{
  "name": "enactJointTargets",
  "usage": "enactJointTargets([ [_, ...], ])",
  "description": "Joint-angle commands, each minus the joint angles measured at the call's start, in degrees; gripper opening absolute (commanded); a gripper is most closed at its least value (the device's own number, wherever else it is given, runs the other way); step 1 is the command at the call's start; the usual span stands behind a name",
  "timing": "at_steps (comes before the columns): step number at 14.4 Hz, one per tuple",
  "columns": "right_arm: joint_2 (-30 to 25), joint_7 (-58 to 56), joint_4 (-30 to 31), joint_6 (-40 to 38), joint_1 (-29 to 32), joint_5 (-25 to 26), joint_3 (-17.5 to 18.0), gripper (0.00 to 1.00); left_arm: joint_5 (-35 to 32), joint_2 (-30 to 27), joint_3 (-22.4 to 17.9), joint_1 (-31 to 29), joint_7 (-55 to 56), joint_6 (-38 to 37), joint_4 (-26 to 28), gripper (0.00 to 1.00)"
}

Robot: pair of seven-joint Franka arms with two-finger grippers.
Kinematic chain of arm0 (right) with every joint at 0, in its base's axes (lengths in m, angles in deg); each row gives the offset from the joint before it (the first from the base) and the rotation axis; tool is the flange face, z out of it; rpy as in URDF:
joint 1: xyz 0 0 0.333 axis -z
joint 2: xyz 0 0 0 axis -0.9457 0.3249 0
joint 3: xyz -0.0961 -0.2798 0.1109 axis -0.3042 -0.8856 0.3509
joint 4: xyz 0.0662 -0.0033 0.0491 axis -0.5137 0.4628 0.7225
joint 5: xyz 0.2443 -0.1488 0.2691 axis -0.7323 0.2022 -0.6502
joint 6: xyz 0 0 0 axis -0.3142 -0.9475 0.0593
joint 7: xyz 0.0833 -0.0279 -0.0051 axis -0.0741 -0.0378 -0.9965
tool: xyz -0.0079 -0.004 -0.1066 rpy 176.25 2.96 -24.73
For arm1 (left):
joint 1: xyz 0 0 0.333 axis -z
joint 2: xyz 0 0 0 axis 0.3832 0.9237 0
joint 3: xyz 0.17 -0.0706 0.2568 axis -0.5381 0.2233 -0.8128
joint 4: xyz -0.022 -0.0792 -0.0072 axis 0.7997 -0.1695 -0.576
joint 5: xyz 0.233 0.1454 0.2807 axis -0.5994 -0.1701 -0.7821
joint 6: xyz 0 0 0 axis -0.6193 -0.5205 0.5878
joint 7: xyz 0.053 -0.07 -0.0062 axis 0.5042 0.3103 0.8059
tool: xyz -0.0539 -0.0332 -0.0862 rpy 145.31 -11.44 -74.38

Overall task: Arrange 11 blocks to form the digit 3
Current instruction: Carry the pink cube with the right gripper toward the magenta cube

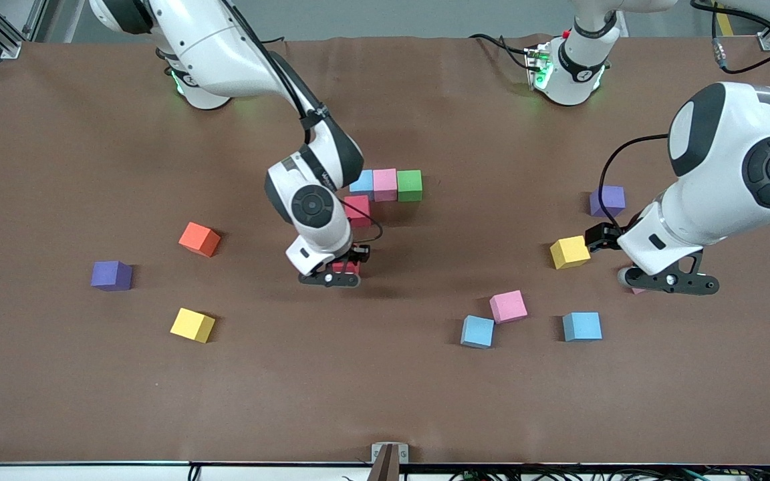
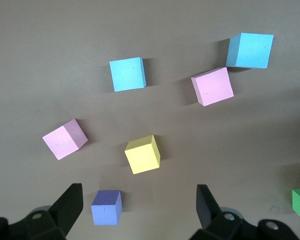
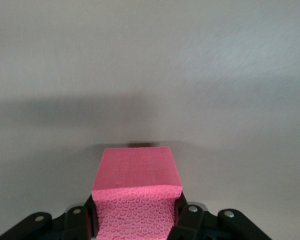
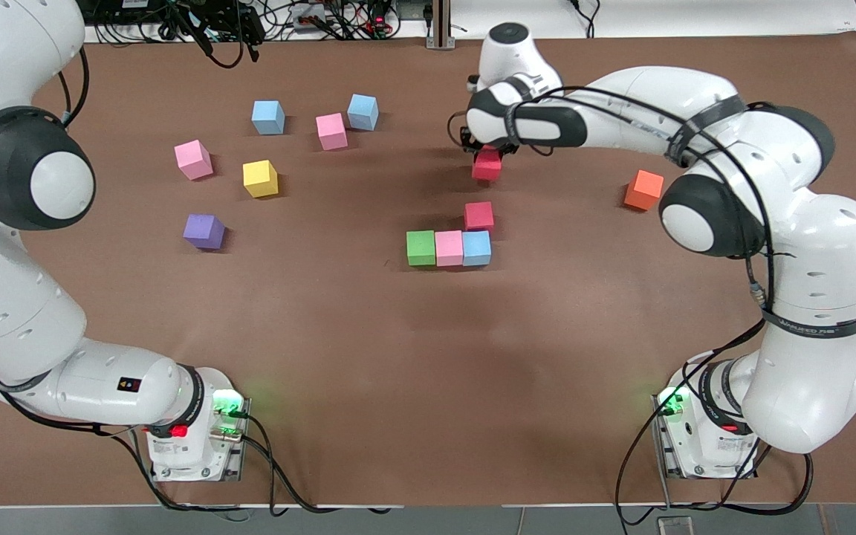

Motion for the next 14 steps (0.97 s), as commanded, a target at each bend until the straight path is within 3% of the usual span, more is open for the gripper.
enactJointTargets([
  [1,0.49,-2.55,-1.64,-4.8,-0.21,-1.72,-0.47,0.38,-0.09,-1.23,0.2,-0.39,-0.69,-0.37,0.96,1.0],
  [4,0.31,-2.29,-1.2,-4.99,-0.3,-7.6,-0.55,0.38,-0.09,-1.23,0.2,-0.4,-0.69,-0.46,0.96,1.0],
  [14,0.4,-2.03,1.44,-4.91,-1.53,-7.52,-0.64,0.38,-0.09,-1.31,0.2,-0.4,-0.69,-0.46,1.04,1.0],
])
